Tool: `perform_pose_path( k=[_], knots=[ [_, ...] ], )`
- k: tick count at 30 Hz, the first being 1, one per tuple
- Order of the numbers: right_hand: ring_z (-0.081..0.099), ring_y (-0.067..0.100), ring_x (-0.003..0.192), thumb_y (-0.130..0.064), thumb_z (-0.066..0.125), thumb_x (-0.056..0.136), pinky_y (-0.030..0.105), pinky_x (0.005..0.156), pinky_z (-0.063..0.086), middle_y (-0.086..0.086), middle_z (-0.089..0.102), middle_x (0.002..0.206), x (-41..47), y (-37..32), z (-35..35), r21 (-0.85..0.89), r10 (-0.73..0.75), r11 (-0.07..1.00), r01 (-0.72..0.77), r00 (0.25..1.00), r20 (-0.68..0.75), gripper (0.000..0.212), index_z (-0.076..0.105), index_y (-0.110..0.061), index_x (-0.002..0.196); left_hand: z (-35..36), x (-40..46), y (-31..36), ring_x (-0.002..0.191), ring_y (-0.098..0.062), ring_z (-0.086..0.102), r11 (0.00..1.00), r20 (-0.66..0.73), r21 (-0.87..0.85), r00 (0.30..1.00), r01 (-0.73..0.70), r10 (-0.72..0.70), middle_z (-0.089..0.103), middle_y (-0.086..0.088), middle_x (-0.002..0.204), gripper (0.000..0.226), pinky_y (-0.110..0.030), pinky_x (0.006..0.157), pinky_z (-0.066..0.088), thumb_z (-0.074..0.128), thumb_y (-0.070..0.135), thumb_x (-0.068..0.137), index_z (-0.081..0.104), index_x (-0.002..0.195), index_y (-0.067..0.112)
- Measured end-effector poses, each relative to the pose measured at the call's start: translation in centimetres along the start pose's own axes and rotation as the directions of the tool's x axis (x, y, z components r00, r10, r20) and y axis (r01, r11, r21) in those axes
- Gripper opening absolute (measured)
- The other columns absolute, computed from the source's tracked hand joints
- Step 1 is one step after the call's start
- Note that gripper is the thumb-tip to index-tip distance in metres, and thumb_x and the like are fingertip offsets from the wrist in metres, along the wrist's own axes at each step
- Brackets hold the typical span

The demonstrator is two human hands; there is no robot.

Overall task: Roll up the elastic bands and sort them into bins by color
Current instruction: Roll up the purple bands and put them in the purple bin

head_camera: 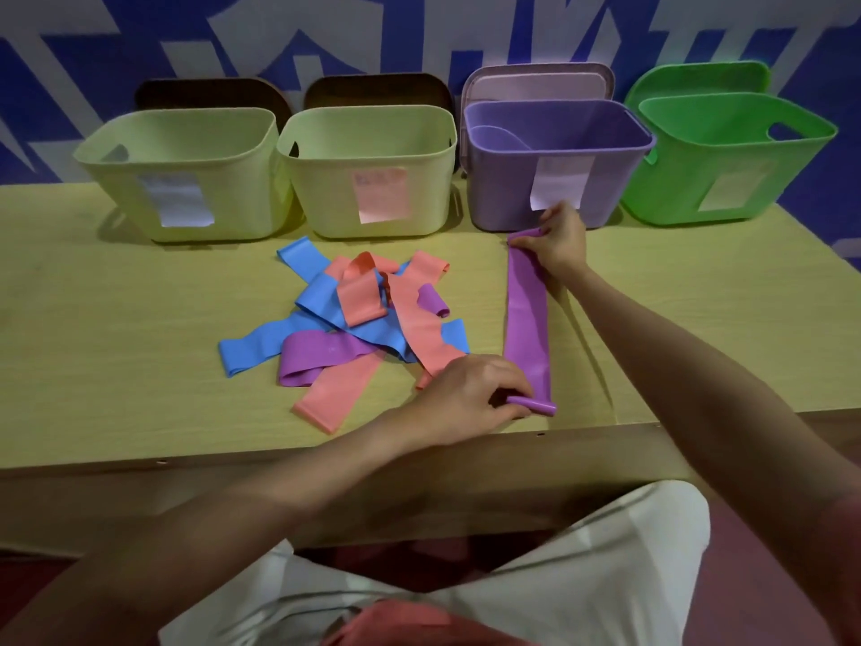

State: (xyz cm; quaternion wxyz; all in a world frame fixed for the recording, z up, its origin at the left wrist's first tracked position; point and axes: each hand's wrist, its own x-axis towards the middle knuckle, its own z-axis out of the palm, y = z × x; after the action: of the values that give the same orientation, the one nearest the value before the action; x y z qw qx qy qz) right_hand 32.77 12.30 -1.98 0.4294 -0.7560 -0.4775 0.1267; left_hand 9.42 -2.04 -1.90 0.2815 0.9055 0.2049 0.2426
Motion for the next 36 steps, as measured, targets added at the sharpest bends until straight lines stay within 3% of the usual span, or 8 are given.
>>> perform_pose_path(
  k=[6,11,14,17,24,29,36],
  knots=[
    [0.054,0.023,0.087,-0.037,0.087,0.066,0.029,0.067,0.037,0.007,0.058,0.092,-1.4,0.3,-0.4,-0.031,0.032,0.999,-0.034,0.998,-0.062,0.052,0.05,-0.01,0.091,-0.2,0.1,0.4,0.089,-0.016,0.063,0.997,0.033,0.064,0.999,-0.043,0.041,0.07,-0.004,0.093,0.014,-0.026,0.079,0.046,0.072,0.014,0.08,0.072,0.091,0.006],
    [0.057,0.018,0.085,-0.022,0.076,0.08,0.035,0.081,0.05,0.011,0.062,0.1,-5.3,0.6,-2.8,0.098,0.057,0.994,-0.055,0.998,-0.016,0.033,0.052,-0.009,0.097,-0.4,-0.2,0.4,0.094,-0.017,0.062,0.99,0.064,0.103,0.994,-0.091,0.085,0.069,-0.005,0.099,0.017,-0.023,0.082,0.045,0.071,0.015,0.083,0.072,0.096,0.005],
    [0.057,0.009,0.075,-0.011,0.069,0.084,0.022,0.069,0.049,0.007,0.061,0.091,-10.3,1.1,-5.8,0.151,-0.054,0.987,0.047,0.998,0.039,0.022,0.056,-0.003,0.101,-0.2,-0.7,0.4,0.096,-0.015,0.061,0.984,0.065,0.139,0.992,-0.114,0.106,0.069,-0.005,0.103,0.019,-0.016,0.084,0.04,0.069,0.015,0.085,0.072,0.1,0.004],
    [0.056,-0.002,0.071,-0.002,0.065,0.085,0.012,0.063,0.044,0.003,0.062,0.086,-15.7,1.8,-7.9,0.158,-0.137,0.979,0.128,0.99,0.046,0.011,0.059,-0.004,0.095,0.2,-1.0,0.6,0.091,-0.018,0.06,0.97,0.069,0.2,0.989,-0.141,0.13,0.066,-0.006,0.098,0.015,-0.019,0.079,0.041,0.066,0.015,0.087,0.072,0.096,0.004],
    [0.062,0.005,0.074,0.007,0.059,0.083,0.015,0.065,0.045,-0.005,0.066,0.085,-24.0,1.6,-8.4,0.187,-0.251,0.958,0.215,0.947,0.2,0.022,0.067,-0.011,0.091,-0.1,-1.3,0.4,0.085,-0.018,0.054,0.962,0.063,0.246,0.992,-0.119,0.107,0.059,-0.004,0.09,0.02,-0.014,0.076,0.028,0.068,0.021,0.087,0.073,0.101,0.008],
    [0.061,0.018,0.087,-0.006,0.058,0.076,0.03,0.069,0.05,0.001,0.068,0.09,-25.0,1.5,-8.2,0.136,-0.389,0.919,0.37,0.905,0.17,0.023,0.072,-0.009,0.094,-0.1,-1.5,0.5,0.085,-0.016,0.054,0.97,0.048,0.224,0.996,-0.09,0.081,0.06,-0.002,0.09,0.02,-0.016,0.074,0.033,0.067,0.022,0.087,0.072,0.103,0.01],
    [0.06,0.02,0.086,-0.023,0.07,0.081,0.034,0.072,0.049,0.0,0.067,0.09,-25.4,1.8,-7.8,0.027,-0.454,0.89,0.455,0.879,0.147,0.015,0.073,-0.011,0.089,-0.1,-1.8,0.7,0.084,-0.013,0.053,0.981,0.004,0.191,1.0,-0.013,0.013,0.061,0.001,0.089,0.013,-0.02,0.071,0.038,0.068,0.019,0.086,0.064,0.094,0.01]
  ],
)
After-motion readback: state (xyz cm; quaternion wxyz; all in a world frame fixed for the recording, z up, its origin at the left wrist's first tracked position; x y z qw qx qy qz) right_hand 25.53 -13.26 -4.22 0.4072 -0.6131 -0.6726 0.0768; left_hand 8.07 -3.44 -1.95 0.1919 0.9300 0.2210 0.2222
